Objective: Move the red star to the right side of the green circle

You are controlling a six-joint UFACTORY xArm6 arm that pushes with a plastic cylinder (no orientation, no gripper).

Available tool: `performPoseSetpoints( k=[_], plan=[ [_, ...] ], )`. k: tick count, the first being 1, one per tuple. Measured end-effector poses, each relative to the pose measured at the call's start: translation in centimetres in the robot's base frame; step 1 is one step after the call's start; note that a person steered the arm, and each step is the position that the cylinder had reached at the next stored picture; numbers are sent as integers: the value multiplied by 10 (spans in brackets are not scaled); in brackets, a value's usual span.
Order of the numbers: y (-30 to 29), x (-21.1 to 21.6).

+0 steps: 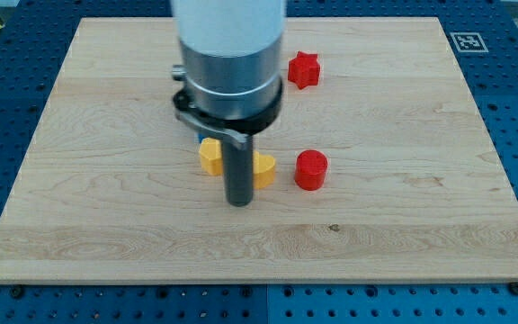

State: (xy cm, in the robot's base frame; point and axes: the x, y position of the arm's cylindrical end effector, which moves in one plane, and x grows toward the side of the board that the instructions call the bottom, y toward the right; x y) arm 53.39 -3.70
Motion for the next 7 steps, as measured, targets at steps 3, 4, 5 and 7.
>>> performPoseSetpoints(
  k=[3, 4, 5, 7],
  plan=[
    [-22, 45],
    [-29, 56],
    [-28, 62],
    [64, 85]
  ],
)
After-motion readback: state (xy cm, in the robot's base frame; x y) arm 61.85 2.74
